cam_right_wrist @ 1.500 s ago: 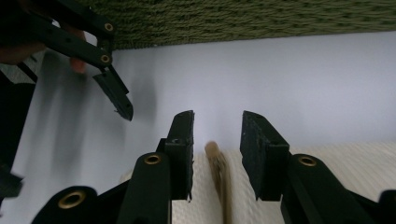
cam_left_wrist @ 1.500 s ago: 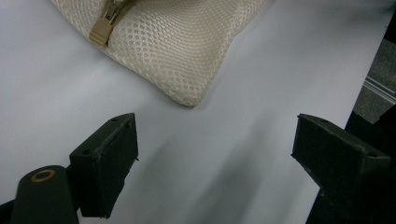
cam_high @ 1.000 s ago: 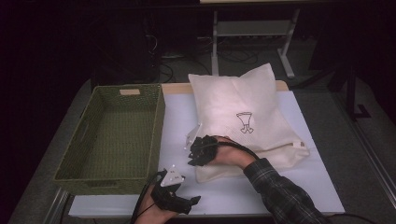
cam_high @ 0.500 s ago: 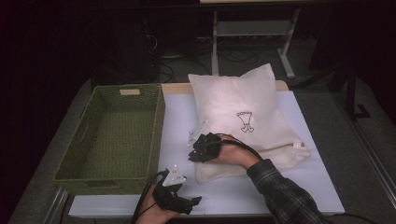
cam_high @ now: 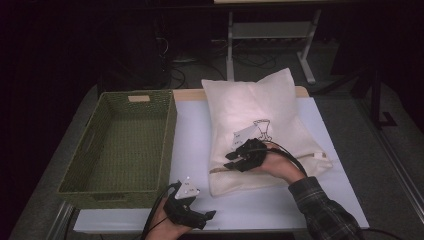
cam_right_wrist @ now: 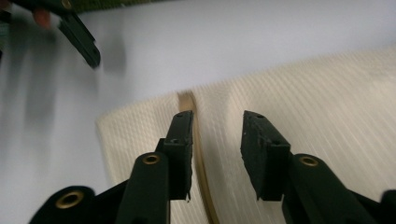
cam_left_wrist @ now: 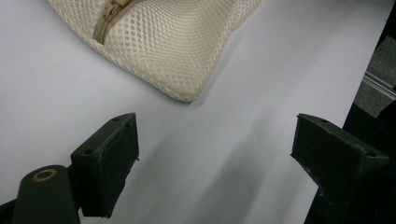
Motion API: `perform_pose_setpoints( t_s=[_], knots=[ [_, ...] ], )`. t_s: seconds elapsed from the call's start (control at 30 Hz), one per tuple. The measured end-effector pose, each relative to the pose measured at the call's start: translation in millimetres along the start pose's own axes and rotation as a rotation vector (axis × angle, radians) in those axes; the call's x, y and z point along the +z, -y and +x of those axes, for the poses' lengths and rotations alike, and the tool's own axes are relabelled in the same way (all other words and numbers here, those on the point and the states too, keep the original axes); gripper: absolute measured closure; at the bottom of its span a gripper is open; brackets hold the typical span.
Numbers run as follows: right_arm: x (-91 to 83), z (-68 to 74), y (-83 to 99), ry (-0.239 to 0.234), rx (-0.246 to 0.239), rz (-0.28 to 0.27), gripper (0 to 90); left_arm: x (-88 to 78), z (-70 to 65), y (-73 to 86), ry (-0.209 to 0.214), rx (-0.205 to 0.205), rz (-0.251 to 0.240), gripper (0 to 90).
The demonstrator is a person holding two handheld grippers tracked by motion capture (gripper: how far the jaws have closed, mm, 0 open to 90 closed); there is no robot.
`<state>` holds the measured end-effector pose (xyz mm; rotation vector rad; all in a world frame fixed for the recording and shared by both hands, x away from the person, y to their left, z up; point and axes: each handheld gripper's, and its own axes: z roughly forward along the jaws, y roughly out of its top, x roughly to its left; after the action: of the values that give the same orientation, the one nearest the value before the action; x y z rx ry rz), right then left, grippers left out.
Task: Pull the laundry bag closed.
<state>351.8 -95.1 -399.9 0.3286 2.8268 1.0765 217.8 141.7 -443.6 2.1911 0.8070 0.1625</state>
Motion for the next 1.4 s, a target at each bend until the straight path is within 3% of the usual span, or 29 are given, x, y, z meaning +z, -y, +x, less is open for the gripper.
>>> perform_pose_setpoints(
  t_s=[0.1,0.13,0.17,0.33,0.5,0.53,0.57,0.6,0.7,0.9,1.03,1.1,1.4],
  knots=[
    [-0.9,-2.2,9.7,-0.004,0.014,0.012,59.3,0.5,0.0,-0.6,0.002,0.005,0.006,14.1],
    [4.1,-3.8,19.0,0.002,-0.001,0.045,57.0,1.3,-0.2,-0.7,0.003,0.007,0.005,14.1],
    [4.1,-3.8,19.0,0.002,-0.001,0.045,57.0,1.8,-0.2,-0.7,0.003,0.009,0.009,14.1],
    [26.4,-7.1,34.2,-0.035,-0.016,0.094,53.3,2.8,0.2,-2.1,0.007,0.019,0.017,14.1],
    [22.2,-7.8,32.8,-0.019,-0.024,0.075,51.9,2.1,0.6,-2.7,0.004,0.011,0.006,14.1],
    [15.0,-5.0,29.6,-0.006,-0.052,0.039,49.9,1.9,0.7,-3.0,0.005,0.009,0.004,14.2],
    [15.0,-5.0,29.6,-0.006,-0.052,0.039,49.9,1.9,0.7,-3.0,0.005,0.009,0.004,14.2],
    [6.8,-3.1,24.3,0.009,-0.070,-0.009,47.0,2.6,1.0,-2.3,0.007,0.011,0.012,14.1],
    [3.6,-5.7,20.1,0.030,-0.073,-0.025,44.0,3.1,1.1,-1.9,0.009,0.008,0.014,14.2],
    [32.4,-15.2,29.6,-0.007,-0.054,0.068,37.8,2.2,0.7,-1.7,0.005,0.012,0.018,14.1],
    [33.1,-17.4,33.2,-0.015,-0.066,0.043,40.5,2.3,0.9,-1.1,0.004,0.010,0.016,14.2],
    [32.3,-15.1,33.1,-0.038,-0.055,0.056,49.6,1.9,0.8,-1.1,0.004,0.010,0.015,14.2],
    [31.5,-13.5,38.8,-0.047,-0.009,0.027,57.6,2.9,1.0,-1.2,0.003,0.007,0.016,14.2]
  ],
)
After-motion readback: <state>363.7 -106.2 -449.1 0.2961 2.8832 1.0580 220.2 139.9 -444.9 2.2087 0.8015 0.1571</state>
